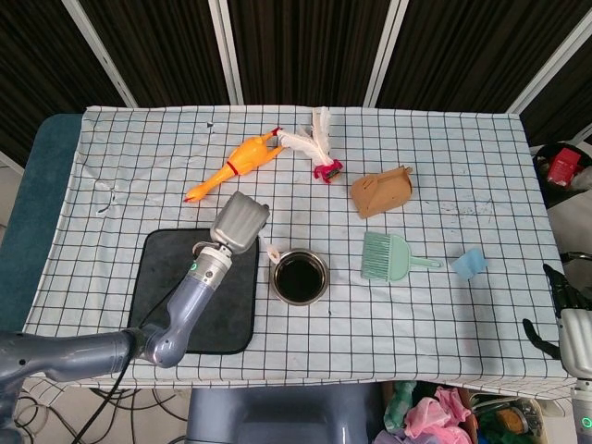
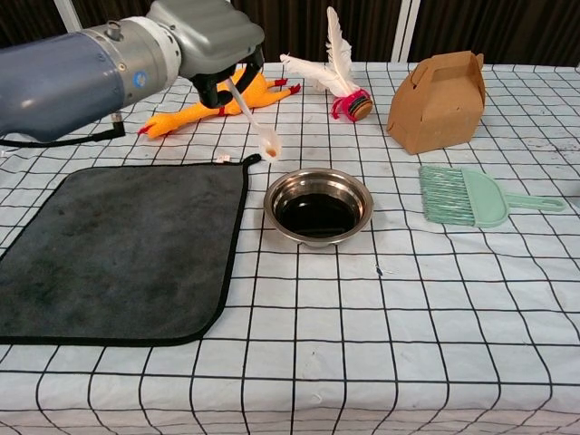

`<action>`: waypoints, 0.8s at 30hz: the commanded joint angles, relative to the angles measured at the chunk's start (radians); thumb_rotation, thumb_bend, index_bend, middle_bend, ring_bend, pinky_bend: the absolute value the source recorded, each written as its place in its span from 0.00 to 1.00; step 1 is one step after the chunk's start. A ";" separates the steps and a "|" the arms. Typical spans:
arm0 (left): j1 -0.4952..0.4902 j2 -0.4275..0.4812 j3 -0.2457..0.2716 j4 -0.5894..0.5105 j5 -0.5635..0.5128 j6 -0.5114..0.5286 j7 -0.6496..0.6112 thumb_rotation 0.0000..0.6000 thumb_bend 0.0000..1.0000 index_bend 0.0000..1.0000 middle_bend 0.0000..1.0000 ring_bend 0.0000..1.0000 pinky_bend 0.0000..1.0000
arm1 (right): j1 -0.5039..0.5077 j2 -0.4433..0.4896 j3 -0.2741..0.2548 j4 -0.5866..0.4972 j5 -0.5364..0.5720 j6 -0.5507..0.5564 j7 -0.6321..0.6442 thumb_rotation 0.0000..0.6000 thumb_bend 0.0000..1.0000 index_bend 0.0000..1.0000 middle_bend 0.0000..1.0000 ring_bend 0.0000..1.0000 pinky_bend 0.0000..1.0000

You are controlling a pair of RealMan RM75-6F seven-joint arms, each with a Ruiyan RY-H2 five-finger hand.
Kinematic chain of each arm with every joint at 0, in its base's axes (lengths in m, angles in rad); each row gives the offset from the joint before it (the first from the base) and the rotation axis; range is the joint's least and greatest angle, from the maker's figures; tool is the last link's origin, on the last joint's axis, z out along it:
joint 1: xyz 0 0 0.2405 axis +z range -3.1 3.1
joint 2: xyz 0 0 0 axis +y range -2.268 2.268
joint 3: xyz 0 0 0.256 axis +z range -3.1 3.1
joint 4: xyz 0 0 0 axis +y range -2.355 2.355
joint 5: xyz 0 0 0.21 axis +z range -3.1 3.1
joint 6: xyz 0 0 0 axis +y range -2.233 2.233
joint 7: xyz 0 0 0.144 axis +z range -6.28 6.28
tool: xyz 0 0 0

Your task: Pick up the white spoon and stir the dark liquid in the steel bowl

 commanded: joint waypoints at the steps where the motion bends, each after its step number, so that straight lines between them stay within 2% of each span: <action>1: -0.051 -0.038 -0.013 0.032 -0.025 -0.013 0.025 1.00 0.46 0.66 0.90 0.88 0.87 | 0.001 -0.001 0.000 0.003 -0.002 0.000 0.004 1.00 0.25 0.00 0.12 0.25 0.37; 7: -0.106 -0.087 -0.009 0.071 -0.024 -0.026 0.030 1.00 0.46 0.66 0.90 0.88 0.87 | 0.000 -0.001 -0.002 0.005 0.000 -0.003 0.010 1.00 0.25 0.00 0.11 0.25 0.37; 15: -0.177 -0.126 0.060 0.147 0.024 -0.063 0.109 1.00 0.46 0.67 0.90 0.88 0.87 | -0.001 0.000 -0.004 0.003 -0.006 0.001 0.012 1.00 0.25 0.00 0.11 0.25 0.37; 24: -0.230 -0.140 0.121 0.184 0.086 -0.084 0.175 1.00 0.46 0.67 0.91 0.88 0.87 | -0.005 0.006 -0.001 0.001 -0.003 0.008 0.026 1.00 0.25 0.00 0.11 0.25 0.37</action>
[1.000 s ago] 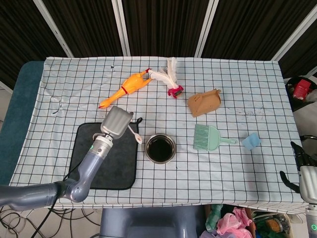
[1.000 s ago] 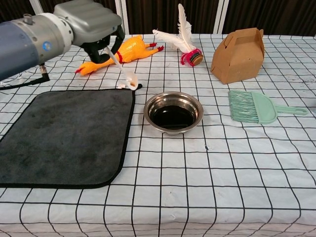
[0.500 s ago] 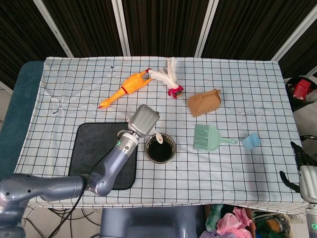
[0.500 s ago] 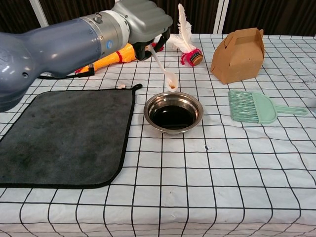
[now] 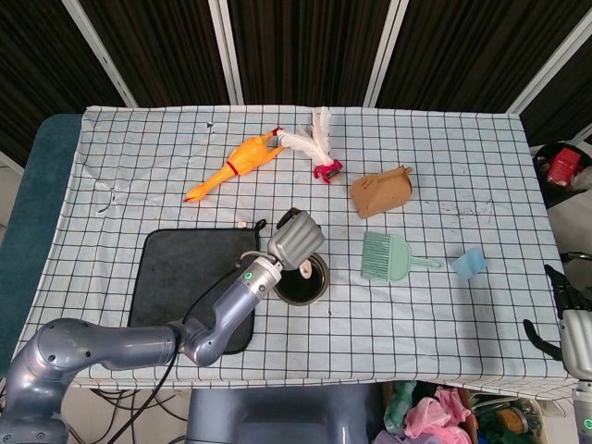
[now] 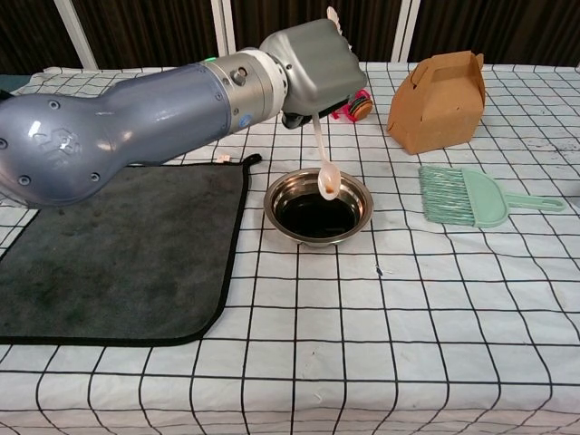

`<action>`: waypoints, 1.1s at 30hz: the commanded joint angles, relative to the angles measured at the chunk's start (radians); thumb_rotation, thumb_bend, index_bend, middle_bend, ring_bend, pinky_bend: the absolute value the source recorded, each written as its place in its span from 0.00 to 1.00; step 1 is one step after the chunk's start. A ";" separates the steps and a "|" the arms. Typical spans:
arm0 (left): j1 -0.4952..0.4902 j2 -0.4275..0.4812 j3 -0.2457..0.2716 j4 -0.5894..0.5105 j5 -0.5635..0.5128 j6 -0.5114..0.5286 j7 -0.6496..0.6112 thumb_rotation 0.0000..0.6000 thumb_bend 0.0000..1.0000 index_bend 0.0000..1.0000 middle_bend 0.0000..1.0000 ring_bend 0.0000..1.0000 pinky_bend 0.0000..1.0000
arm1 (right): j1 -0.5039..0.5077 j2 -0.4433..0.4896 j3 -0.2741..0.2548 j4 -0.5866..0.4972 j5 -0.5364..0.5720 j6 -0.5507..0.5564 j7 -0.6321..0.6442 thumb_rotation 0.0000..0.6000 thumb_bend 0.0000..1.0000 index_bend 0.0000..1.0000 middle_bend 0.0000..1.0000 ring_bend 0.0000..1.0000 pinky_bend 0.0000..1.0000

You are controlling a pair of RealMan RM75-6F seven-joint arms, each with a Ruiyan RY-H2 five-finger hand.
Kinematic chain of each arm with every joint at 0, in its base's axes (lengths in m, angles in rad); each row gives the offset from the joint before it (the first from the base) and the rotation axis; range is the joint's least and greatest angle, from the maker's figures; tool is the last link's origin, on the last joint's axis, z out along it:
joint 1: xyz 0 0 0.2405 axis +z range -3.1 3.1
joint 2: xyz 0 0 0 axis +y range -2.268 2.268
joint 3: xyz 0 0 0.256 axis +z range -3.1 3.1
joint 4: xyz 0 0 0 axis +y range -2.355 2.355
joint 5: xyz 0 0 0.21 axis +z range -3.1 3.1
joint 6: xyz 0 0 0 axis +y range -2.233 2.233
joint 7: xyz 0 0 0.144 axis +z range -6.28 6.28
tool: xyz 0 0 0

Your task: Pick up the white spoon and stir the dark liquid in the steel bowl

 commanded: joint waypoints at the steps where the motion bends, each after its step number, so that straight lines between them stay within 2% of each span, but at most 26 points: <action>1: -0.020 -0.004 0.029 0.017 0.027 -0.008 0.038 1.00 0.46 0.67 0.91 0.88 0.87 | -0.001 0.001 0.000 0.000 0.001 0.000 0.003 1.00 0.25 0.00 0.11 0.25 0.37; 11: -0.050 -0.038 0.061 0.097 0.003 -0.035 0.086 1.00 0.46 0.67 0.91 0.88 0.87 | -0.002 0.004 0.002 0.003 0.005 -0.001 0.015 1.00 0.25 0.00 0.11 0.25 0.37; 18: -0.068 -0.058 0.091 0.150 0.031 -0.054 0.092 1.00 0.46 0.67 0.91 0.88 0.87 | -0.003 0.003 0.003 0.004 0.008 -0.003 0.019 1.00 0.25 0.00 0.11 0.25 0.37; 26: -0.074 -0.079 0.095 0.185 0.032 -0.062 0.091 1.00 0.46 0.67 0.91 0.88 0.87 | -0.003 0.004 0.004 0.005 0.010 -0.003 0.026 1.00 0.25 0.00 0.11 0.25 0.37; 33: -0.094 -0.119 0.075 0.217 0.037 -0.058 0.088 1.00 0.46 0.67 0.91 0.88 0.87 | -0.004 0.006 0.005 0.006 0.012 -0.004 0.036 1.00 0.25 0.00 0.11 0.25 0.37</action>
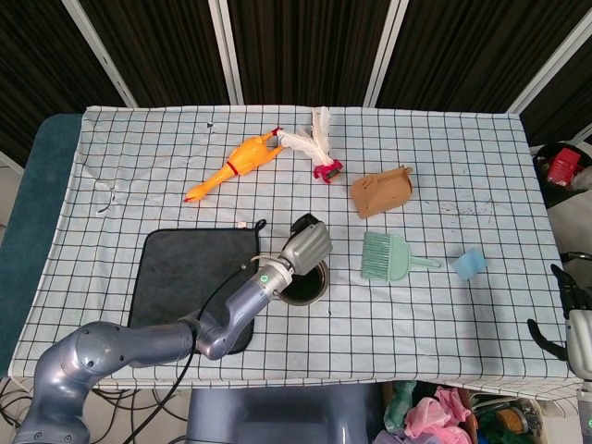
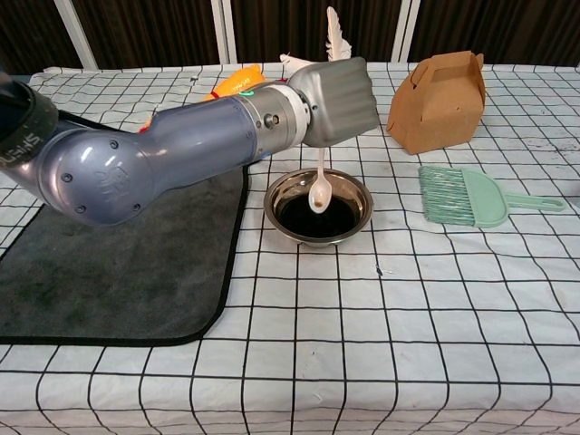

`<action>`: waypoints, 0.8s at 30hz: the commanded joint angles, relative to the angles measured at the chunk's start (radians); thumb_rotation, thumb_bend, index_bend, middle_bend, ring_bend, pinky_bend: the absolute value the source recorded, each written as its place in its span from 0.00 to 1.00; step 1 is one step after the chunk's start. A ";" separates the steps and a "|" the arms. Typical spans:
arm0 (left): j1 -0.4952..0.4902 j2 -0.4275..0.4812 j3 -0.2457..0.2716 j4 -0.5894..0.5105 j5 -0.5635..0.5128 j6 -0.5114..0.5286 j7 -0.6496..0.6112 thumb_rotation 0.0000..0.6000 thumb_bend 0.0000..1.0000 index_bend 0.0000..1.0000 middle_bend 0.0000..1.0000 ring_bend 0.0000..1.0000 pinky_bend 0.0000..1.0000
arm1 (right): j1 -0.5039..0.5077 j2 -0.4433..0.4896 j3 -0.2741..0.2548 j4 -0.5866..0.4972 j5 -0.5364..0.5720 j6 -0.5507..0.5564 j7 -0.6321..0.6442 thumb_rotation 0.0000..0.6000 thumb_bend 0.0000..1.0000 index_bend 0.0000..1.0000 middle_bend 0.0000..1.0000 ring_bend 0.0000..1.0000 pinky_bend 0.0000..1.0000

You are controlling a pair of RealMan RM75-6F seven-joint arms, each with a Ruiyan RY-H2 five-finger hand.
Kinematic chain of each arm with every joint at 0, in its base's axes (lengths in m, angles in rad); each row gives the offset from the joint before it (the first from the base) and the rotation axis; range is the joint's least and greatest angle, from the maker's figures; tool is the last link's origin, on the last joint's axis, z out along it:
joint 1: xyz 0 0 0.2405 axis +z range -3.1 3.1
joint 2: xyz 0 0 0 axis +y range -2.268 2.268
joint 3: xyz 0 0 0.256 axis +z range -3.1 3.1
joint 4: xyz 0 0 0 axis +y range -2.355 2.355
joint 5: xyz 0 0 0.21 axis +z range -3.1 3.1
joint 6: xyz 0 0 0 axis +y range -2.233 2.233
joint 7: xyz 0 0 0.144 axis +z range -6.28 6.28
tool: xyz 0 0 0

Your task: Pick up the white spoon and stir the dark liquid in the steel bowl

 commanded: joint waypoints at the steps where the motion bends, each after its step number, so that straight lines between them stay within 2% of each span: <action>1: -0.013 -0.024 -0.012 0.020 0.000 0.002 0.003 1.00 0.46 0.67 0.91 0.88 0.87 | 0.000 0.001 0.000 0.000 0.000 0.000 0.004 1.00 0.25 0.00 0.11 0.25 0.37; 9: -0.044 -0.082 -0.032 0.050 -0.008 0.004 0.038 1.00 0.46 0.67 0.91 0.88 0.87 | -0.001 0.004 0.000 0.002 0.000 -0.002 0.018 1.00 0.25 0.00 0.11 0.25 0.37; 15: -0.056 -0.095 -0.045 0.029 -0.007 0.012 0.045 1.00 0.46 0.68 0.91 0.88 0.87 | -0.002 0.005 0.001 0.003 -0.001 0.001 0.022 1.00 0.25 0.00 0.11 0.25 0.37; 19: -0.051 -0.080 -0.043 -0.017 -0.003 0.015 0.039 1.00 0.46 0.68 0.91 0.88 0.87 | -0.002 0.004 0.000 0.003 -0.004 0.002 0.021 1.00 0.25 0.00 0.11 0.25 0.37; 24: -0.036 -0.020 -0.014 -0.115 0.001 0.006 0.045 1.00 0.46 0.68 0.91 0.89 0.87 | 0.001 0.000 -0.003 0.002 -0.010 0.000 0.012 1.00 0.25 0.00 0.11 0.25 0.37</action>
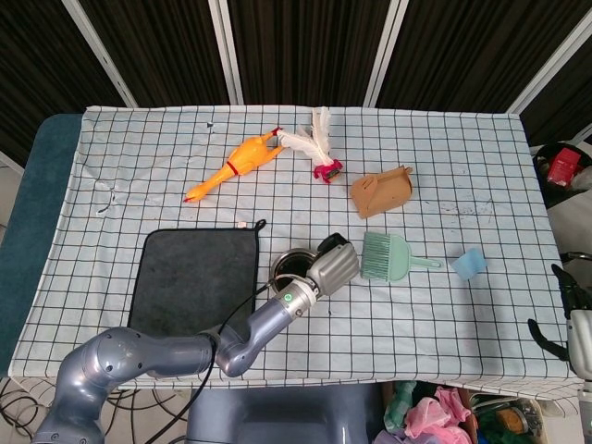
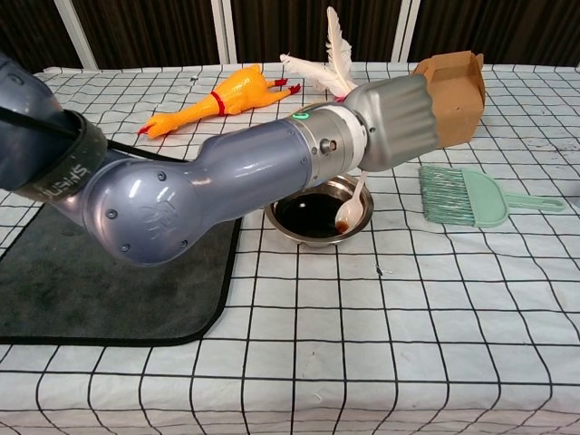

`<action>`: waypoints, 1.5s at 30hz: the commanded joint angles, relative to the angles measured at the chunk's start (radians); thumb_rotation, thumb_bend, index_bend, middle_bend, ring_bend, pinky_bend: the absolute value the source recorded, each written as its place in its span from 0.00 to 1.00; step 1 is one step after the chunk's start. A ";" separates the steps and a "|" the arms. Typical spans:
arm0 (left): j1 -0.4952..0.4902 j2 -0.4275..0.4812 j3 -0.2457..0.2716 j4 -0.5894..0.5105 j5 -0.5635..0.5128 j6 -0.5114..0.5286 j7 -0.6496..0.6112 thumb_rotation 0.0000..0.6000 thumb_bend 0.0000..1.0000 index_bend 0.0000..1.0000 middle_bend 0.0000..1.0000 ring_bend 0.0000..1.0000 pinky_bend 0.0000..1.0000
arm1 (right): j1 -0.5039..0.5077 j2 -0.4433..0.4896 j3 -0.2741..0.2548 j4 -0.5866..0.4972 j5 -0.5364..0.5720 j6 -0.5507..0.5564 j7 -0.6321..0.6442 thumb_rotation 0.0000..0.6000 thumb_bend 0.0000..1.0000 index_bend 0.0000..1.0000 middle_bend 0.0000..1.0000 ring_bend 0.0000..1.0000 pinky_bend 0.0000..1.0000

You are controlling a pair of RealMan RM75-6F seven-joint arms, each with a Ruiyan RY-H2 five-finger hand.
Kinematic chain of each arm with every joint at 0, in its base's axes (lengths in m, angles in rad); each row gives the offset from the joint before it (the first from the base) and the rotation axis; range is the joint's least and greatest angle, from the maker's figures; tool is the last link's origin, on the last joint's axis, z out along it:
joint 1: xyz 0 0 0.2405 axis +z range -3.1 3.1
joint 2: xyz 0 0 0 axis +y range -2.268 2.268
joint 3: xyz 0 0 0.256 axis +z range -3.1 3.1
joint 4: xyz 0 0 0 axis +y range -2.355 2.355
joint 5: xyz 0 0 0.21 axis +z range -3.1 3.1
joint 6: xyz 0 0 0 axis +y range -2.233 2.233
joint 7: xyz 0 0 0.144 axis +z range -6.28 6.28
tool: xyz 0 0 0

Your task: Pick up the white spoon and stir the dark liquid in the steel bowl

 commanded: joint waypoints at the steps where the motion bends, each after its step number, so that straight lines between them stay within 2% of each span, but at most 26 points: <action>1: 0.014 0.053 0.026 -0.078 0.005 -0.003 0.004 1.00 0.46 0.68 0.91 0.89 0.87 | 0.001 -0.002 -0.001 -0.001 -0.002 -0.001 -0.004 1.00 0.25 0.00 0.11 0.25 0.37; 10: 0.037 0.129 0.063 -0.167 -0.007 0.011 0.015 1.00 0.47 0.68 0.91 0.89 0.87 | 0.003 -0.005 -0.002 -0.003 -0.003 -0.002 -0.016 1.00 0.25 0.00 0.11 0.25 0.37; 21: 0.043 0.145 0.092 -0.146 -0.045 -0.002 0.022 1.00 0.47 0.68 0.91 0.89 0.87 | 0.003 -0.009 -0.002 -0.002 -0.003 -0.002 -0.019 1.00 0.25 0.00 0.11 0.25 0.37; 36: 0.011 0.075 0.043 0.004 -0.087 -0.011 0.002 1.00 0.47 0.68 0.92 0.88 0.87 | 0.003 -0.008 -0.002 0.001 0.003 -0.007 -0.012 1.00 0.25 0.00 0.11 0.25 0.37; 45: -0.014 0.018 0.028 0.066 -0.054 -0.020 -0.034 1.00 0.47 0.69 0.92 0.89 0.89 | 0.004 -0.010 0.000 0.007 0.009 -0.012 -0.006 1.00 0.25 0.00 0.11 0.25 0.37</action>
